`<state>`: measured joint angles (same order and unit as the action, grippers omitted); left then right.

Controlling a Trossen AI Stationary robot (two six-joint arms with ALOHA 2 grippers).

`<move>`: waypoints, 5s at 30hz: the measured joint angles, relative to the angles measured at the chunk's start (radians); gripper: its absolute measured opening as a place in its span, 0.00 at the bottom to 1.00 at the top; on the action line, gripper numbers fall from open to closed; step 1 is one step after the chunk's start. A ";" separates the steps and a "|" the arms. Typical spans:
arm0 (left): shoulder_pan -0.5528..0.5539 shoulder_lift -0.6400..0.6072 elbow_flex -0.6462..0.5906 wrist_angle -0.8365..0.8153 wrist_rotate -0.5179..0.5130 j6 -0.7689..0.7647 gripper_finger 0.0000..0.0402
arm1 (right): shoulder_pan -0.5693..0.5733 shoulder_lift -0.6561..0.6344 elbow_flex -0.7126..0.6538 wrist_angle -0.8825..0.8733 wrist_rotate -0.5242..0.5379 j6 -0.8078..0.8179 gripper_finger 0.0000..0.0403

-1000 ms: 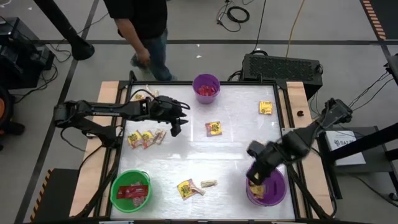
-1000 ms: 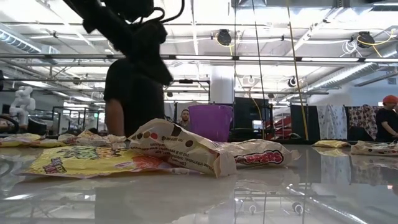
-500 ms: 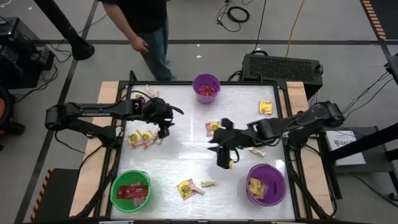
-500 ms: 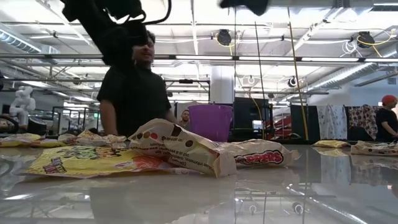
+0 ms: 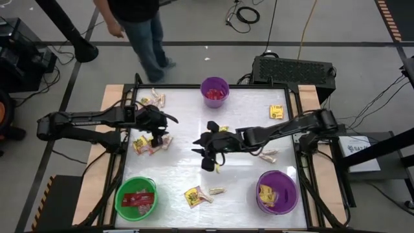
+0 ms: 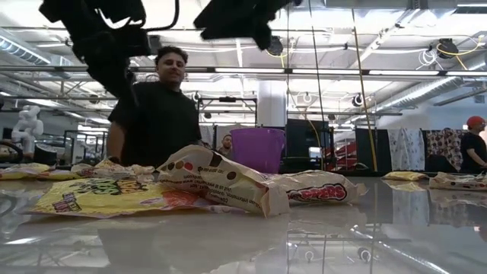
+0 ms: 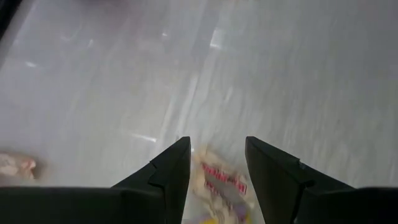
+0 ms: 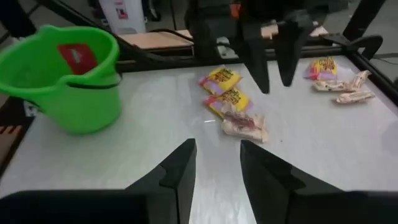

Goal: Sort candy by brand, put in halloween buckets
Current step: Put the yellow candy into the bottom purple bucket

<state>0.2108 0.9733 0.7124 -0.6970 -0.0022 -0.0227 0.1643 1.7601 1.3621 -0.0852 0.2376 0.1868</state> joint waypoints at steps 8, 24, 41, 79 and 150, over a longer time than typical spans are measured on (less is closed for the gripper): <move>-0.002 0.003 0.000 -0.043 -0.001 -0.088 0.40 | -0.082 0.024 0.000 -0.061 -0.090 0.071 0.30; 0.159 0.183 0.011 0.463 -0.086 -0.322 0.40 | -0.479 -0.268 0.000 -0.548 -0.364 -0.429 0.29; 0.319 0.346 0.185 0.180 -0.158 -0.497 0.40 | -0.914 -0.245 -0.001 -0.574 -0.812 -0.677 0.29; 0.576 0.359 -0.058 0.066 -0.347 -0.501 0.40 | -0.692 -0.113 -0.001 -0.335 -0.860 -0.248 0.29; 0.055 0.163 0.165 0.176 -0.106 -0.125 0.01 | -0.531 -0.114 -0.001 -0.226 -0.669 -0.080 0.29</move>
<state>0.2657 1.1360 0.8776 -0.5209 -0.1085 -0.1473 -0.3667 1.6459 1.3613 -0.3115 -0.4309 0.1067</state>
